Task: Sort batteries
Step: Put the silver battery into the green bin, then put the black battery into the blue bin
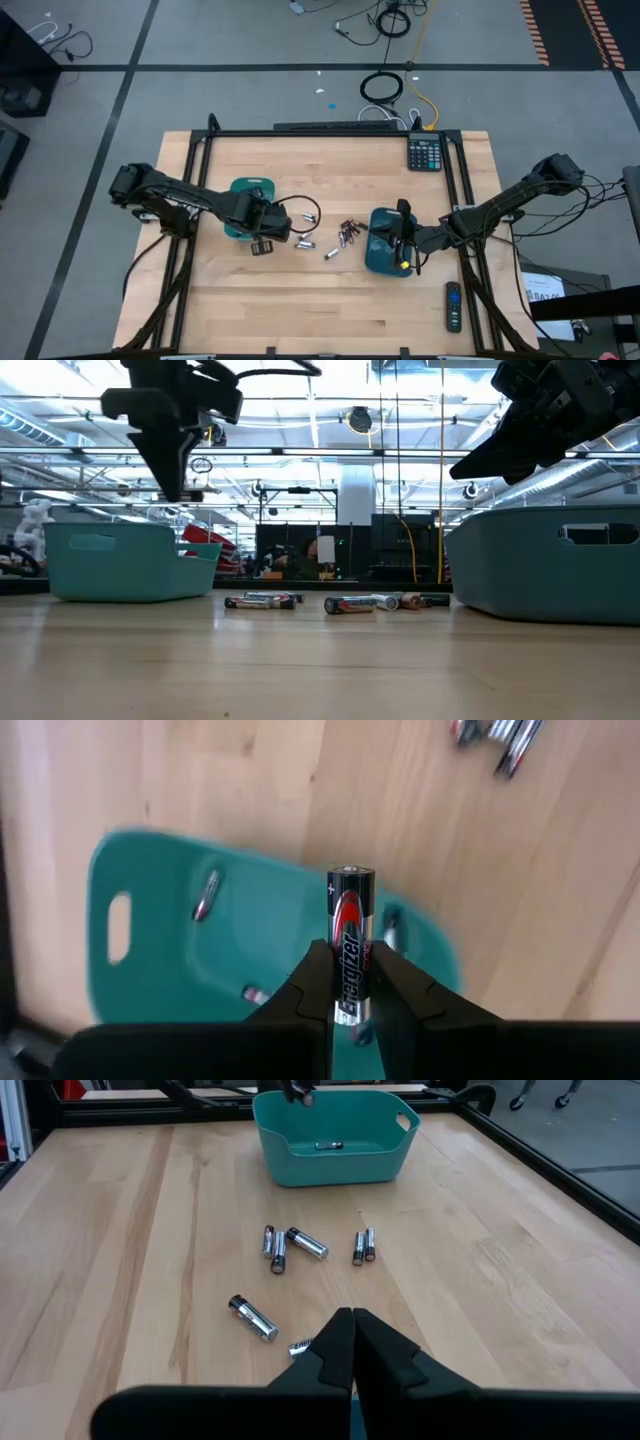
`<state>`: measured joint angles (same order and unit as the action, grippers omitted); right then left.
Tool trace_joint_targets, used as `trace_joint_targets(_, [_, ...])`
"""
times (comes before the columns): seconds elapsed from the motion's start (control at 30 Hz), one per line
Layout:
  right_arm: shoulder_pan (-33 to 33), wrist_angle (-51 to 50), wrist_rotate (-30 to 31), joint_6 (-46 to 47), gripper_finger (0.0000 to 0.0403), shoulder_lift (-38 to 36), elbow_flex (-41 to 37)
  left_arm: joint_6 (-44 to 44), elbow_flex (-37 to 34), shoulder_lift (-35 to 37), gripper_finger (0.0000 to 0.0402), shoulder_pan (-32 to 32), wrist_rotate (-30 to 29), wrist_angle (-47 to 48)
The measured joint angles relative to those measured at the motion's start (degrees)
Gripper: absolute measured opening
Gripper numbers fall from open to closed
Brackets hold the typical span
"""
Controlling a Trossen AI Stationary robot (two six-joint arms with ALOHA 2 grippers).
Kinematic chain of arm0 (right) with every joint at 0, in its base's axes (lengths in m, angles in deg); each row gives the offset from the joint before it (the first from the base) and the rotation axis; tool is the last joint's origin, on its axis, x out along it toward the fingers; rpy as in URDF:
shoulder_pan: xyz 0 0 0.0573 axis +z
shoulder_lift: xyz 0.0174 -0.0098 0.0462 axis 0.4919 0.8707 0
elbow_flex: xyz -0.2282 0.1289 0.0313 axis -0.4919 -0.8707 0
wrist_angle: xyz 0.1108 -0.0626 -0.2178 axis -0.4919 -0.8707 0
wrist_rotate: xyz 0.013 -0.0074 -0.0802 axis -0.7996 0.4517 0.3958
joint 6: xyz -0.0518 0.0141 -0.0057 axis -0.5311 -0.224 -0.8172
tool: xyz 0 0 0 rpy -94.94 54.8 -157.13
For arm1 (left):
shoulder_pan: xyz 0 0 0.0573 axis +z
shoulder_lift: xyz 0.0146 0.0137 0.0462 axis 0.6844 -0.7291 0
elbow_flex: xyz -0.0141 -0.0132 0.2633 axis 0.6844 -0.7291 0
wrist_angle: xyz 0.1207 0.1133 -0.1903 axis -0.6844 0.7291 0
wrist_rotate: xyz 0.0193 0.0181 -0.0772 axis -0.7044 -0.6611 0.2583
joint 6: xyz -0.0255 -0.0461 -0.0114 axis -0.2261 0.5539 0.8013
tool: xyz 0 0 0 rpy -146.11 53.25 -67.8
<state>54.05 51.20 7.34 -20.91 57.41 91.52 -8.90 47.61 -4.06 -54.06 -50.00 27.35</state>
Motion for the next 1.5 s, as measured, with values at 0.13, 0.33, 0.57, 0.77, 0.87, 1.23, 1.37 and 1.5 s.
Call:
trace_joint_targets(0.13, [-0.01, 0.00, -0.01, 0.00, 0.0000, 0.00, 0.00, 0.14, -0.63, 0.04, 0.0044, 0.35, -0.64, 6.52])
trace_joint_targets(0.33, [0.00, -0.04, -0.01, -0.14, 0.0000, 0.00, 0.00, 0.07, -4.17, 0.47, 0.0044, 0.50, 2.02, 4.19])
trace_joint_targets(0.57, [0.01, -0.04, -0.01, -0.18, 0.0000, 0.00, 0.00, 0.03, -4.85, 0.44, 0.0046, 0.48, 2.29, 3.87])
trace_joint_targets(0.77, [0.01, -0.04, -0.01, -0.17, 0.0000, 0.00, 0.00, -1.06, -4.85, 0.44, 0.0049, 1.40, 1.22, 5.37])
trace_joint_targets(0.87, [0.01, -0.04, -0.01, -0.04, 0.0000, 0.00, 0.00, -1.38, -4.85, 0.44, 0.0061, 2.41, 1.21, 5.77])
trace_joint_targets(1.23, [0.01, -0.04, -0.01, -0.13, 0.0000, 0.00, 0.00, -2.55, -4.85, 0.44, 0.0126, 3.17, -1.92, 6.39])
trace_joint_targets(1.37, [0.01, -0.07, -0.02, -0.09, 0.0000, 0.00, 0.00, -3.10, -3.96, 0.44, 0.0163, 3.70, -3.11, 7.36])
trace_joint_targets(1.5, [0.01, 0.12, -0.40, -0.21, 0.0000, 0.00, 0.00, -5.91, -0.93, 0.44, 0.0182, 3.82, 0.97, -5.37])
